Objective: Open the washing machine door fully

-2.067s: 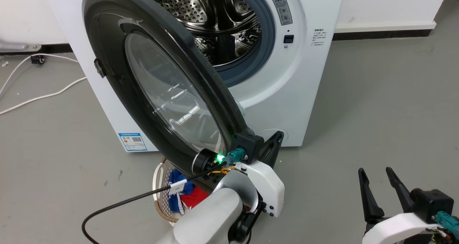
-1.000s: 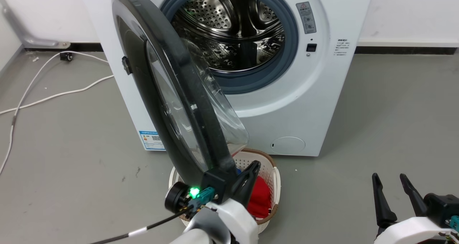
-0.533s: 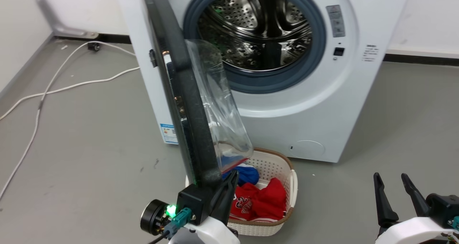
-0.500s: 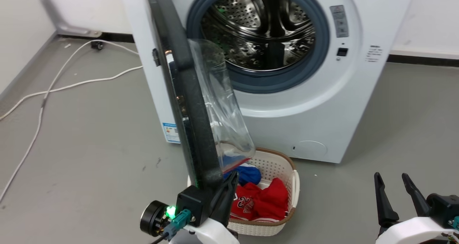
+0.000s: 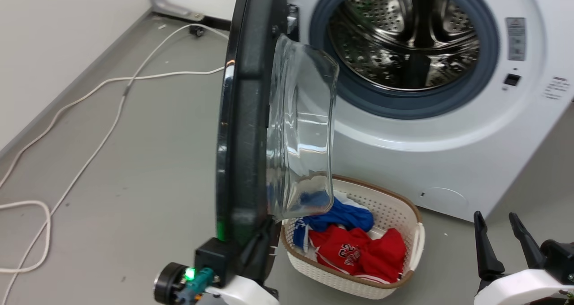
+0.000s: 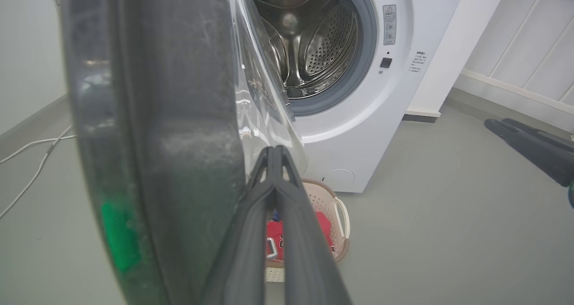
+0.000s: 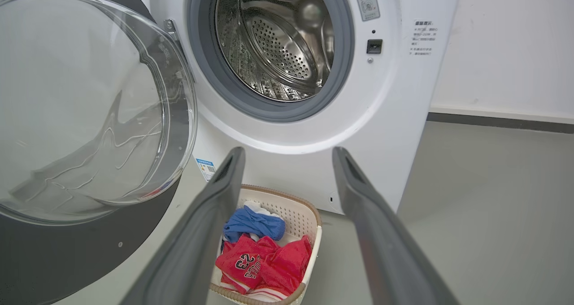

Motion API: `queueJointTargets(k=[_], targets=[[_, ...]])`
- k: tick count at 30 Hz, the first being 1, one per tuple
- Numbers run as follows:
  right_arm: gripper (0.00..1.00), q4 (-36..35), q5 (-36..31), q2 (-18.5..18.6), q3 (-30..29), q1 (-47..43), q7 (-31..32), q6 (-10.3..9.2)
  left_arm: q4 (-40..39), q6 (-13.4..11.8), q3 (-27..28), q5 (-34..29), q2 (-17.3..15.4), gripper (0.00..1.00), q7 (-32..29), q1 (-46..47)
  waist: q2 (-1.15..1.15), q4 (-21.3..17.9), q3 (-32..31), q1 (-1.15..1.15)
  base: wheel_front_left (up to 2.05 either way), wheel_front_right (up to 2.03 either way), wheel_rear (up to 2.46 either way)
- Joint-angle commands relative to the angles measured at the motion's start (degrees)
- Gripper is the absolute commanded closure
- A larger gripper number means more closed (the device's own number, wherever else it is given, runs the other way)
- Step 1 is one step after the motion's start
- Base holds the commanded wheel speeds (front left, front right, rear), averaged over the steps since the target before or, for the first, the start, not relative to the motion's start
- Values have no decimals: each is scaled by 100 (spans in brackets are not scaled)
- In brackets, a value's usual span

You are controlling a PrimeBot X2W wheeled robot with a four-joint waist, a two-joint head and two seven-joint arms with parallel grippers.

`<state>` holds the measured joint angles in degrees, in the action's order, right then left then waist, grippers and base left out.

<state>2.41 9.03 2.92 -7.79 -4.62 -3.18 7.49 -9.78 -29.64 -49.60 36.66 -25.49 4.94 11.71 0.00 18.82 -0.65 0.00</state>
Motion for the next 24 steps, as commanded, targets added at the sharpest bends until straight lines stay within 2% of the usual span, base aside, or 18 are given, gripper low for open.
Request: queueJointTargets(k=[1, 10, 19, 24], targets=[[0, -35, 2, -3, -14, 56, -32, 1, 48, -59, 129, 53, -95, 100, 38, -60, 0, 192, 44, 0, 0, 0, 0], [0, -154, -54, -3, -67, 91, 31, 0, 271, 39, 825, 465, -459, 100, 406, -184, 0, 571, 157, 0, 0, 0, 0], [0, -349, -194, -2, -37, 184, 171, 0, 967, 428, 1776, 1106, -759, 100, 755, 25, 0, 489, 399, 0, 0, 0, 0], [0, -485, -284, -2, -91, 213, 283, 0, 1516, 739, 2241, 1312, -883, 100, 905, 182, 0, 354, 562, 0, 0, 0, 0]])
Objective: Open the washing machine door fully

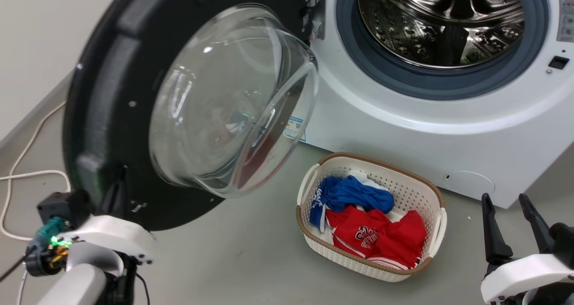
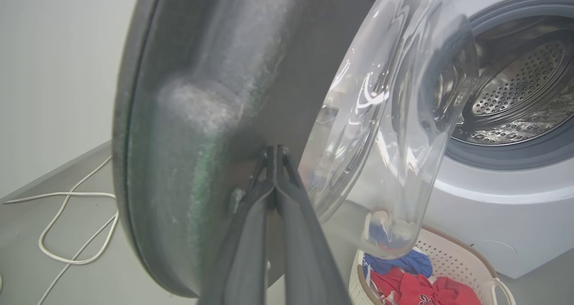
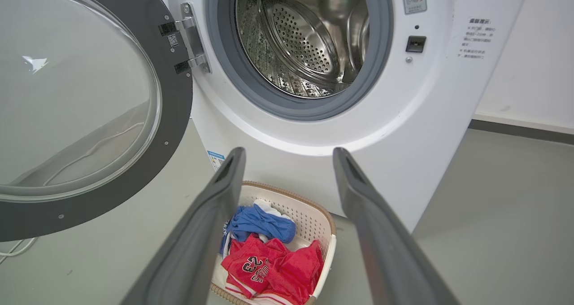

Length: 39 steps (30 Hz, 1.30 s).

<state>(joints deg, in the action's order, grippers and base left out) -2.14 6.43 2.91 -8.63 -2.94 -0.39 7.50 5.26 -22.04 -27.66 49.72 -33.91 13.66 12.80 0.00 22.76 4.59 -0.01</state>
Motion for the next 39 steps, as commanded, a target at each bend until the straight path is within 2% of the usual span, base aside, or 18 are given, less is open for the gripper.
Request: queueJointTargets(k=[1, 12, 17, 23, 27, 32, 38, 39], targets=[[0, -48, -37, -2, -15, 56, 20, -1, 100, 32, 126, 27, -51, 100, 55, 113, 0, -66, 63, 1, 0, 0, 0], [0, -189, -106, -2, -61, 132, 147, -1, 1321, 688, 857, 64, -189, 100, 157, 653, 0, -256, 228, 1, 0, 0, 0], [0, -199, -105, -2, -67, 141, 171, -1, 1865, 993, 1055, -32, -66, 100, 163, 898, 0, -290, 239, 1, 0, 0, 0], [0, -98, -26, -2, -97, 47, 118, -1, 2093, 1157, 1329, -303, 133, 100, 165, 823, 0, -300, 87, 1, 0, 0, 0], [0, 2, 65, -2, -121, -49, 44, -1, 1988, 1163, 1484, -568, 297, 100, 166, 640, 0, -249, -109, 1, 0, 0, 0], [0, 133, 168, -3, -100, -144, -34, -1, 1446, 1030, 1566, -1020, 459, 100, 164, 238, 0, -199, -381, 1, 0, 0, 0], [0, 213, 239, -2, 26, -179, -106, -1, 542, 668, 1612, -1419, 567, 100, 154, -480, 0, -257, -582, 1, 0, 0, 0], [0, 238, 244, -2, 61, -205, -124, -1, 70, 497, 1492, -1534, 601, 100, 115, -858, 0, -328, -657, 1, 0, 0, 0]])
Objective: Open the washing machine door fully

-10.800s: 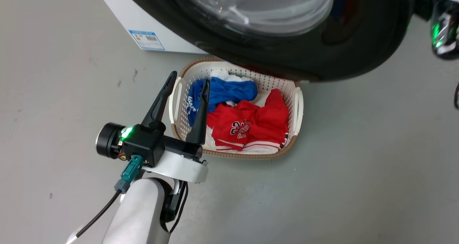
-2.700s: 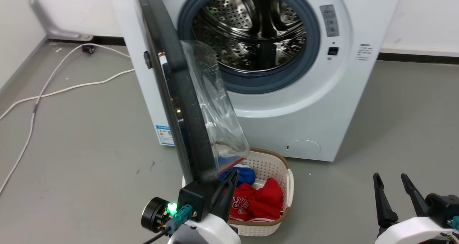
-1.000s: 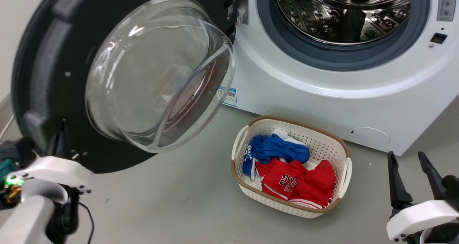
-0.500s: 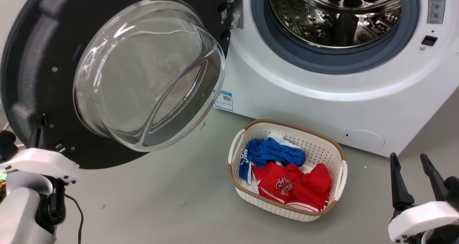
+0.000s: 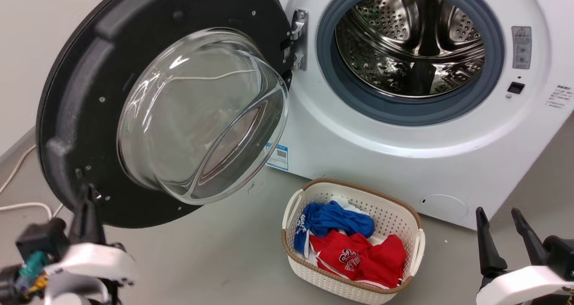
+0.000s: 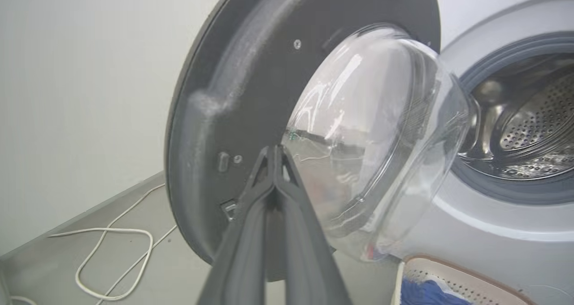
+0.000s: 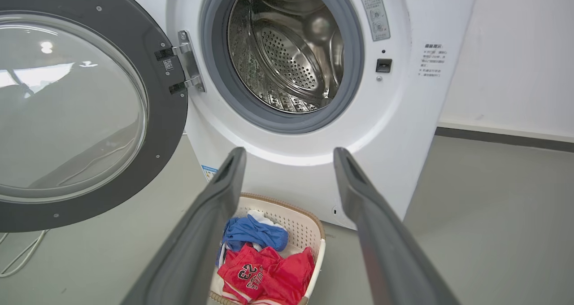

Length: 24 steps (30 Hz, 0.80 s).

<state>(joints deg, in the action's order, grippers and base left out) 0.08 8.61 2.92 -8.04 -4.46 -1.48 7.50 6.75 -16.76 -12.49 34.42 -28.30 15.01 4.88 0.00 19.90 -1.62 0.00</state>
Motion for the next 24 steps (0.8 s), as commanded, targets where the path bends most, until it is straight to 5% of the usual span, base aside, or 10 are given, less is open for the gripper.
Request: queueJointTargets(k=[1, 9, 15, 18, 19, 20, 21, 22, 24], targets=[[0, 18, 28, -3, -1, -52, -29, -1, -239, -52, -91, -22, 84, 100, -38, -182, 0, -61, -44, 0, 0, 0, 0], [0, 44, 4, -3, 61, -70, -34, -1, -760, -186, -662, -367, 190, 100, -256, -559, 0, -252, -107, 0, 0, 0, 0], [0, 11, -72, -4, 159, -21, 29, -1, -698, -6, -1015, -506, 303, 100, -275, -384, 0, -570, -121, 0, 0, 0, 0], [0, 36, -119, -4, 340, 57, 68, -1, -532, 167, -1099, -409, 364, 77, -299, -240, 0, -874, -124, 0, 0, 0, 0], [0, 50, -130, -4, 413, 99, 81, -1, -497, 195, -1095, -415, 350, 58, -280, -176, 0, -962, -120, 0, 0, 0, 0], [0, 50, -130, -4, 413, 99, 81, -1, -497, 195, -1095, -415, 350, 58, -280, -176, 0, -962, -120, 0, 0, 0, 0], [0, 62, -145, -3, 454, 116, 82, -1, -456, 224, -1101, -413, 358, 38, -267, -120, 0, -1039, -123, 0, 0, 0, 0], [0, 82, -146, -2, 479, 129, 82, -1, -402, 262, -1122, -416, 358, 0, -273, -88, 0, -1121, -130, 0, 0, 0, 0], [0, 107, -160, -3, 581, 166, 93, -1, -312, 287, -1126, -449, 338, 0, -245, -26, 0, -1305, -140, 0, 0, 0, 0]])
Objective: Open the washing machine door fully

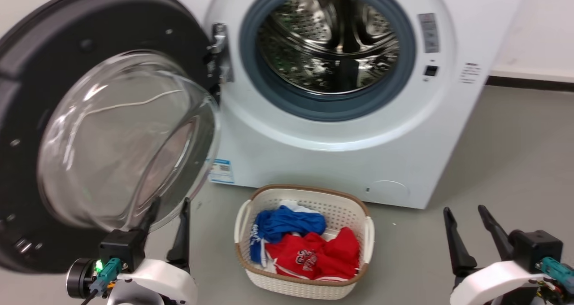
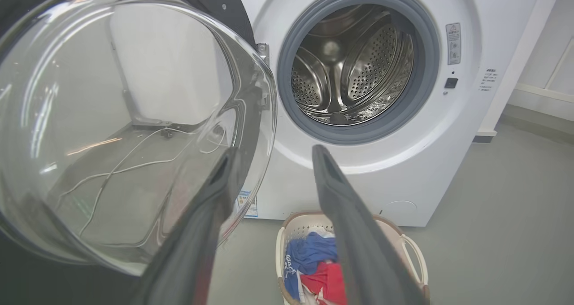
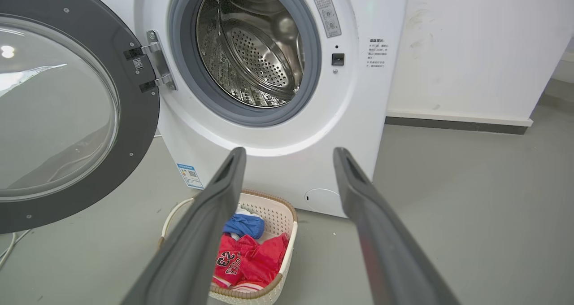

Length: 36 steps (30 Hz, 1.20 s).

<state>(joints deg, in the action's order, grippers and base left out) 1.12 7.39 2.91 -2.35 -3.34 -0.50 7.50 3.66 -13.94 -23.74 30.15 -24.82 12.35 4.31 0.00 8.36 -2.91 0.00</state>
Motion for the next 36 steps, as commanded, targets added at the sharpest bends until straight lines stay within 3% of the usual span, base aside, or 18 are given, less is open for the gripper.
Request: queueJointTargets(k=[1, 14, 36], targets=[[0, 21, -46, -2, 26, 70, -1, -1, 42, 16, -6, -16, -6, 0, 30, 59, 0, -229, -15, 0, 0, 0, 0], [0, 122, -69, -2, 124, 202, -19, -1, 400, -57, 155, 53, 47, 0, 178, -62, 0, -1078, 36, 0, 0, 0, 0], [0, 247, -100, -2, 181, 307, -175, -1, 504, 2, 281, 119, 127, 0, 260, -132, 0, -1221, 42, 0, 0, 0, 0]])
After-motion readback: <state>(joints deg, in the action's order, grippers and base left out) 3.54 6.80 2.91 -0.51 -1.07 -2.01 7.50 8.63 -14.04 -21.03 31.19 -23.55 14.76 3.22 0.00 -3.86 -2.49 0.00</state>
